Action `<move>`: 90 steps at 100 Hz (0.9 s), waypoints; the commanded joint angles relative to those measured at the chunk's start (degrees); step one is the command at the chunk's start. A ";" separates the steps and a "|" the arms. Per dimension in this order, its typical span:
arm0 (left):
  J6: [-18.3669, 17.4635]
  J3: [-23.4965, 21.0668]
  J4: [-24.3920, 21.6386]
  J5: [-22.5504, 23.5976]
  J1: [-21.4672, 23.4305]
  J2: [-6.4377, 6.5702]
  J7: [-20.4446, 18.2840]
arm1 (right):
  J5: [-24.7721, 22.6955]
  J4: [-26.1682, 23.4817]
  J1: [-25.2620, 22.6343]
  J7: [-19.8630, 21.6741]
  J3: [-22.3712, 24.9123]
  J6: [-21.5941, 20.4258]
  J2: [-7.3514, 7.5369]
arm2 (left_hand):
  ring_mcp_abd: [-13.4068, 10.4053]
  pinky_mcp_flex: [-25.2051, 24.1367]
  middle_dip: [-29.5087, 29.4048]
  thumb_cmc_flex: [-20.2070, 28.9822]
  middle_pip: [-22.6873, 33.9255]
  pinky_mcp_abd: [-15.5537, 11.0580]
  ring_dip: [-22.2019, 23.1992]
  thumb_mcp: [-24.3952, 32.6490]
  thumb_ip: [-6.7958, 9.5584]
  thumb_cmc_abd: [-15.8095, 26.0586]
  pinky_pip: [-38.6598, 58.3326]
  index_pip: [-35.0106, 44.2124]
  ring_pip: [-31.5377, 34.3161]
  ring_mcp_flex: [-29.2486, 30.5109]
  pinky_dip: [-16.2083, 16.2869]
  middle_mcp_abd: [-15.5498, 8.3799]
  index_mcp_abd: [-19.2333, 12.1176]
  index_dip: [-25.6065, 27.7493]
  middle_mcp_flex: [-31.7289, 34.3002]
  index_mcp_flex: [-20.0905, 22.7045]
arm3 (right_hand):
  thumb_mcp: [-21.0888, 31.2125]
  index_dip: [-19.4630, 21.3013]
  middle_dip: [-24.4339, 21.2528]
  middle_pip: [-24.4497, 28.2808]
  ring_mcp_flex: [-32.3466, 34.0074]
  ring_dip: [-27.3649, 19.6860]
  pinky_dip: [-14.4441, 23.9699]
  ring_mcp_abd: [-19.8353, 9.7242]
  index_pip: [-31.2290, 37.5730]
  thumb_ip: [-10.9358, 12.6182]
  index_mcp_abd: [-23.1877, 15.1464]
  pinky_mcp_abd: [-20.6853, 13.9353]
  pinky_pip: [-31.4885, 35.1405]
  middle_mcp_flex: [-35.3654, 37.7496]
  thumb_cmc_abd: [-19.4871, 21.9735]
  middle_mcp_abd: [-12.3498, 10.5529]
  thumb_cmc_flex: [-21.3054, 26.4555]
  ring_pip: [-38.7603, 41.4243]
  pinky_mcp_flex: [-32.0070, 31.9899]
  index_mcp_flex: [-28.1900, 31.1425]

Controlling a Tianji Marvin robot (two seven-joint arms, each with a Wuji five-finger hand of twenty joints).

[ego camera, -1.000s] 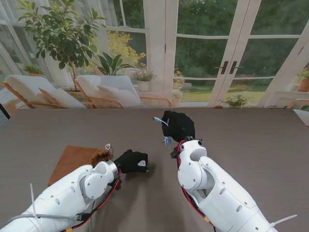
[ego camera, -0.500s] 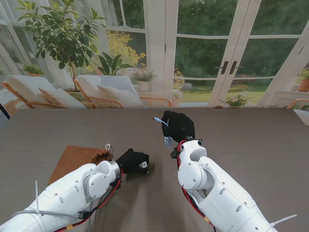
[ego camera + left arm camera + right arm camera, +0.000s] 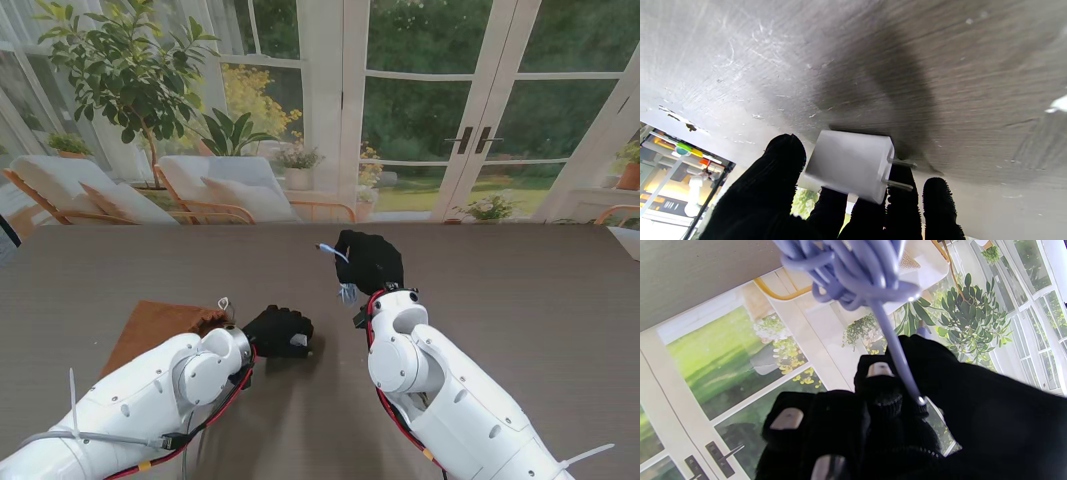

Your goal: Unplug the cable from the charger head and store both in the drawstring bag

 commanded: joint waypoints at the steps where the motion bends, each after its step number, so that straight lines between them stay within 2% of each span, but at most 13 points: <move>1: 0.66 0.57 0.66 -0.18 0.53 -0.07 -2.21 | 0.04 -0.16 -0.19 0.63 -0.14 -0.06 -0.31 | 0.12 -1.00 -5.47 -1.67 -4.74 -1.00 -7.35 0.90 1.17 1.74 -2.35 -1.79 -13.04 -1.44 1.44 0.61 -0.21 -1.15 -0.90 0.50 | 3.97 6.93 -0.33 3.95 0.49 0.85 2.83 -8.65 9.77 1.19 -8.32 -5.28 13.88 6.42 3.64 7.50 4.11 4.70 33.39 6.70; 29: 1.54 1.02 -0.21 -1.64 0.37 0.20 -4.79 | 0.05 -0.10 -0.19 0.56 -0.14 0.00 -0.33 | -0.20 -1.21 -11.41 -0.83 -9.77 -1.13 -10.65 -1.27 1.36 2.64 -8.93 -7.09 -20.17 -1.67 3.44 0.48 -0.04 -3.80 -0.66 0.86 | 3.96 6.91 -0.37 3.97 0.49 0.87 2.87 -8.60 9.76 1.16 -8.31 -5.29 13.88 6.42 3.64 7.50 4.06 4.70 33.40 6.65; 49: 2.40 0.65 -1.58 -1.36 0.93 0.66 -6.14 | 0.09 -0.07 -0.24 0.55 -0.09 0.02 -0.33 | -0.54 -1.07 -12.82 -0.36 -10.89 -1.71 -11.29 -2.16 1.47 2.91 -10.88 -11.63 -21.92 -1.81 3.86 0.28 0.39 -5.74 -1.07 -0.29 | 3.94 6.91 -0.39 3.98 0.49 0.88 2.89 -8.66 9.77 1.12 -8.34 -5.37 13.88 6.41 3.59 7.44 4.03 4.70 33.41 6.60; 57: 2.44 0.28 -1.76 -0.91 1.29 0.73 -5.92 | 0.10 -0.06 -0.23 0.52 -0.08 0.07 -0.34 | -0.85 -1.13 -17.12 -0.48 -14.80 -1.90 -14.41 -2.64 1.61 2.92 -16.55 -20.07 -27.01 -2.58 1.73 0.32 0.69 -11.05 -1.77 -1.46 | 3.94 6.91 -0.39 3.99 0.48 0.89 2.90 -8.66 9.77 1.11 -8.34 -5.37 13.88 6.41 3.60 7.46 4.01 4.70 33.41 6.60; 68: 2.11 -0.77 -2.15 0.22 1.93 0.83 -5.04 | 0.07 -0.07 -0.22 0.52 -0.09 0.08 -0.33 | -1.73 -1.74 -27.94 -1.33 -23.16 -2.13 -21.01 -3.18 1.73 3.04 -26.96 -30.26 -37.15 -3.11 -1.23 -0.59 -0.44 -17.68 -1.49 -3.66 | 3.98 6.91 -0.39 4.00 0.48 0.90 2.92 -8.63 9.76 1.17 -8.36 -5.36 13.88 6.41 3.72 7.48 4.14 4.70 33.41 6.59; 77: 1.74 -2.45 -3.02 1.95 2.91 0.93 -3.58 | 0.06 -0.16 -0.20 0.55 -0.10 0.08 -0.33 | -2.08 -1.10 -32.73 -2.34 -27.08 -2.24 -24.91 -3.53 1.88 3.12 -33.94 -32.57 -43.23 -2.77 -3.37 -1.60 -0.34 -19.00 -1.05 -4.41 | 3.92 6.91 -0.40 4.01 0.48 0.91 2.92 -8.62 9.75 1.15 -8.36 -5.36 13.88 6.41 3.66 7.53 4.10 4.70 33.41 6.57; 90: 1.42 -6.46 -5.70 3.53 5.33 1.12 -2.25 | -0.06 -0.28 -0.16 0.82 -0.13 -0.05 -0.24 | -1.12 -0.22 -34.70 -3.61 -28.47 -1.50 -26.57 -3.57 1.90 3.06 -35.80 -32.45 -46.35 -0.68 -3.31 -2.09 -0.28 -19.10 0.87 -2.88 | 3.96 6.92 -0.40 4.02 0.49 0.91 2.93 -8.62 9.77 1.17 -8.31 -5.35 13.88 6.41 3.62 7.52 4.16 4.70 33.41 6.59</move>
